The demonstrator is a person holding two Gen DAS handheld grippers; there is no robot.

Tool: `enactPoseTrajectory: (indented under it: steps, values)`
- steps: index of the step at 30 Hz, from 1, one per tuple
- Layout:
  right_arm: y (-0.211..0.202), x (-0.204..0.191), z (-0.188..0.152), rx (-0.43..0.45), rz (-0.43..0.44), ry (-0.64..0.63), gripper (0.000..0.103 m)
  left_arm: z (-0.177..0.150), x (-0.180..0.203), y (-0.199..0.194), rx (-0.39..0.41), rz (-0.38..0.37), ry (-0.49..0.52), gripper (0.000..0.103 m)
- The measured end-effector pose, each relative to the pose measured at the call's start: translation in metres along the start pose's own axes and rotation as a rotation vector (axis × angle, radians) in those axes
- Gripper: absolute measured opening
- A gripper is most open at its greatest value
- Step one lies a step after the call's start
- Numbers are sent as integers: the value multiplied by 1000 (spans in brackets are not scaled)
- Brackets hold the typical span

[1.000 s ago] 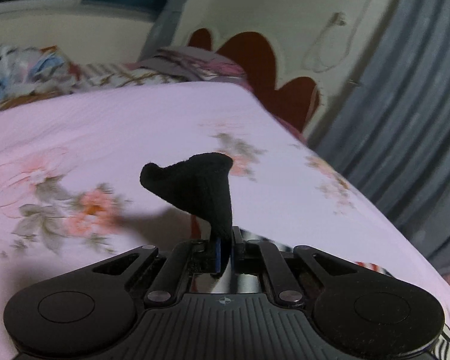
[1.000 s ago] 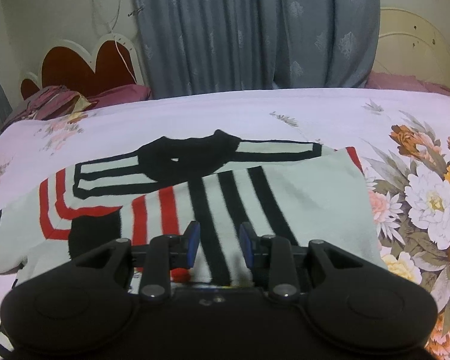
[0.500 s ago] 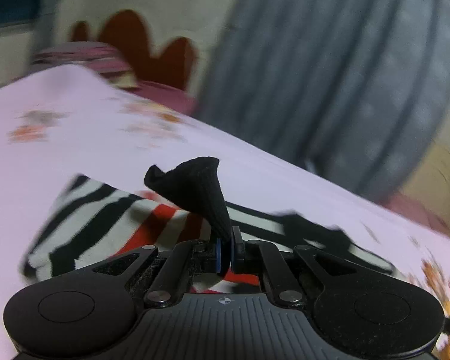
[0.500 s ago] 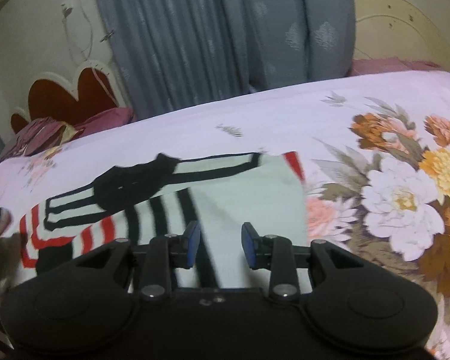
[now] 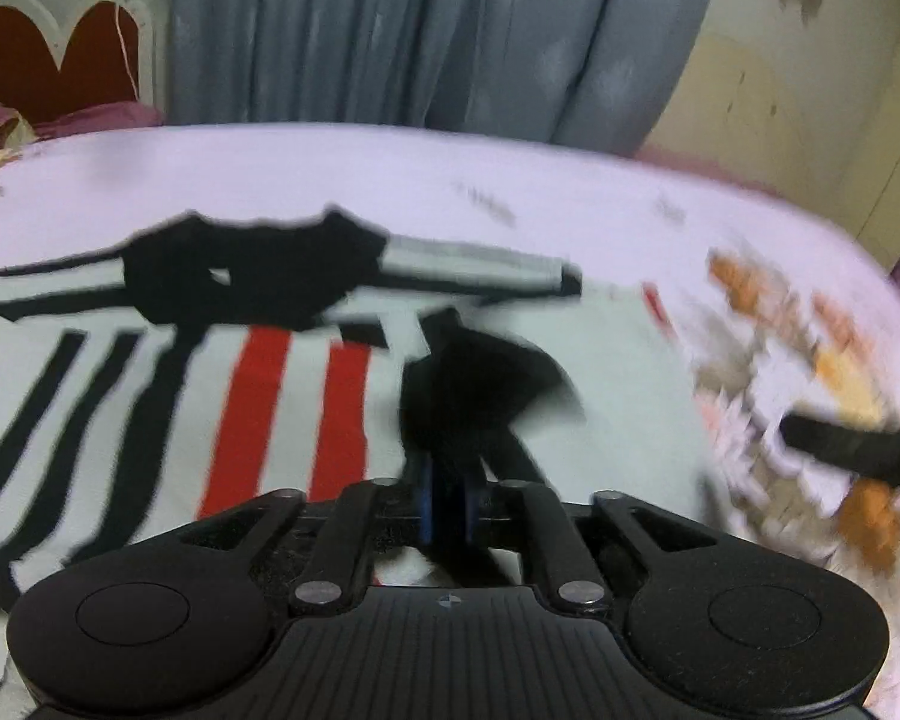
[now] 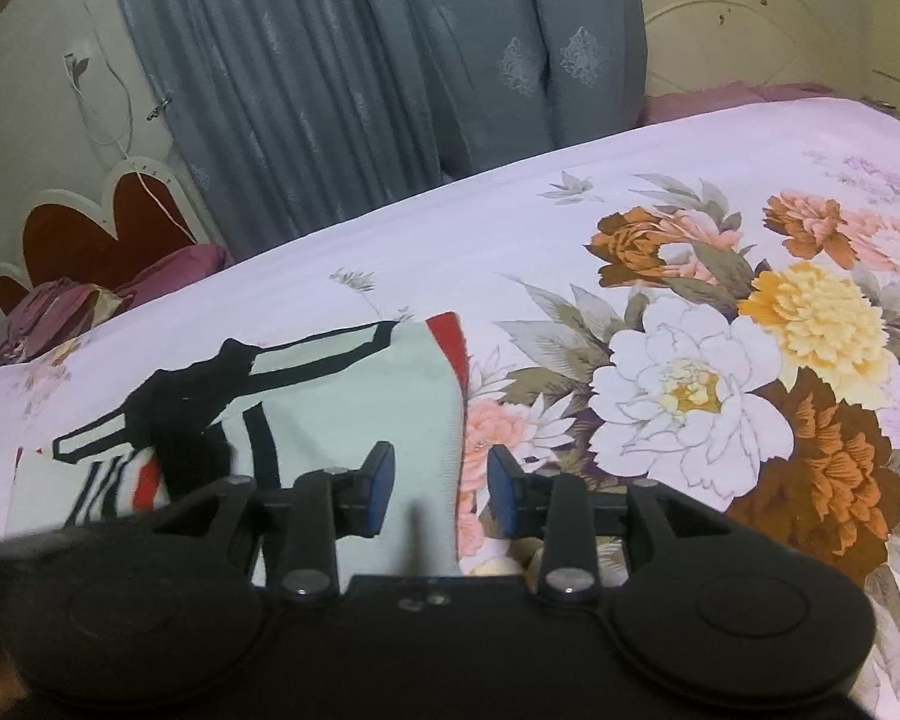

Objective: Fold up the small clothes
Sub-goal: 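Fold the held sleeve across the sweater body with the left tool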

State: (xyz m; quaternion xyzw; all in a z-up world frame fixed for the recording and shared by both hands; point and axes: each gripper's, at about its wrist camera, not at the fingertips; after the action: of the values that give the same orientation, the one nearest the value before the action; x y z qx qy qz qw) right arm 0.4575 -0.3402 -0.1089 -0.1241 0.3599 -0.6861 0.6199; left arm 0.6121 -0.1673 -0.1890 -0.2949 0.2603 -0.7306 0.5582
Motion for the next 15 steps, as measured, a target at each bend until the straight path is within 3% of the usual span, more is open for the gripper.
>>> enactPoseTrajectory:
  steps: [1,3,4,6,9,11,13,15]
  values:
    - [-1,1,1,-1,10,4,42,-1,0,-7,22,-32,19,51]
    - [-1,-2,2,-6,48,8,48,-2,-8,-31,82,-52,7,63]
    - [0,-5,1,-9,66,7,54,0,-14,-42,106,-49,1,63]
    - [5,-15,-1,-21,106,4,55,-1,-41,-69,161,-20,-38,63]
    - [20,-32,-6,-56,148,6,55,-6,-104,-103,212,103,-107,62]
    - [35,-44,-11,-78,141,-10,55,-12,-140,-112,205,166,-145,55]
    - [52,-50,-13,-121,124,7,55,-20,-174,-118,183,205,-191,42]
    - [68,-54,-17,-160,135,38,51,-33,-193,-119,164,244,-199,40]
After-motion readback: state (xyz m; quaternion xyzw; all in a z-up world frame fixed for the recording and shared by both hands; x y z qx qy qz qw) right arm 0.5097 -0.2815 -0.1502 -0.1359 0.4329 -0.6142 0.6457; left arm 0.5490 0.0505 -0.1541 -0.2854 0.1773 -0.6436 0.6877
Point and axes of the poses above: each gripper's, at about its wrist camera, not at the fingertips, and y roughly the way its jaws point, x to its right, z to its top, and after that the axes turned 2 degrees about x, right-handed
